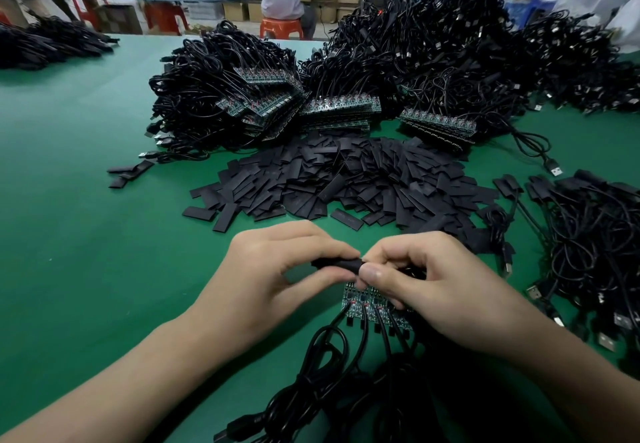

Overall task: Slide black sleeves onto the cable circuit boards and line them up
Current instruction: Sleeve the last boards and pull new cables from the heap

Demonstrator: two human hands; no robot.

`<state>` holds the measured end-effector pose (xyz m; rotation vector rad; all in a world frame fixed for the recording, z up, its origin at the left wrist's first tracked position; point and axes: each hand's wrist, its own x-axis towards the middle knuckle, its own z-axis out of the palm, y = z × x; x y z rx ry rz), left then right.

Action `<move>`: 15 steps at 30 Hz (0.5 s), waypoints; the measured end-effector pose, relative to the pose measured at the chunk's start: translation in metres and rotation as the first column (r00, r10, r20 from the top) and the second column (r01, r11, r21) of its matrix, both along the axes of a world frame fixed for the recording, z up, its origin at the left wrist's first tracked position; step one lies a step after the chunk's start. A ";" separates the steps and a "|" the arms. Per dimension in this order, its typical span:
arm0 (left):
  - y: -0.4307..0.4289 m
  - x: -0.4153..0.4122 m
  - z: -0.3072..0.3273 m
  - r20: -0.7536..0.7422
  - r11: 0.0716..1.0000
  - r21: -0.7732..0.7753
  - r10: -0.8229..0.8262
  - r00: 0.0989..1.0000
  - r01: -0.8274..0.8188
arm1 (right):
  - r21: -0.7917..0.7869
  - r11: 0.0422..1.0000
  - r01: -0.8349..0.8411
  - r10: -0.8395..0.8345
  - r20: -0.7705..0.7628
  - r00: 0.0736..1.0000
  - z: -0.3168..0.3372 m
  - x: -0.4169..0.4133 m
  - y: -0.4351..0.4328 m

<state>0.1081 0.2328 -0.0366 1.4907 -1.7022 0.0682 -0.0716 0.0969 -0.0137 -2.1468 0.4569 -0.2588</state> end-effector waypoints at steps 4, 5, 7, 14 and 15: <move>-0.001 0.000 0.001 -0.018 0.999 -0.026 0.022 1.000 -0.023 | -0.021 0.999 0.032 -0.032 0.024 0.999 0.000 0.002 0.001; -0.002 0.000 0.001 -0.028 0.999 -0.038 0.037 0.999 -0.038 | -0.030 0.998 0.056 -0.054 0.038 0.998 0.000 0.002 0.000; -0.002 0.000 0.002 -0.043 0.996 -0.059 0.071 0.997 -0.073 | -0.041 0.994 0.104 -0.101 0.078 0.992 0.000 0.000 -0.001; -0.001 0.003 0.001 -0.062 0.997 -0.021 0.067 0.996 -0.069 | -0.120 0.984 0.130 -0.117 0.108 0.987 0.000 0.001 0.006; -0.001 0.003 0.001 -0.063 0.998 -0.015 0.066 0.996 -0.067 | -0.120 0.984 0.131 -0.118 0.109 0.987 0.000 0.001 0.007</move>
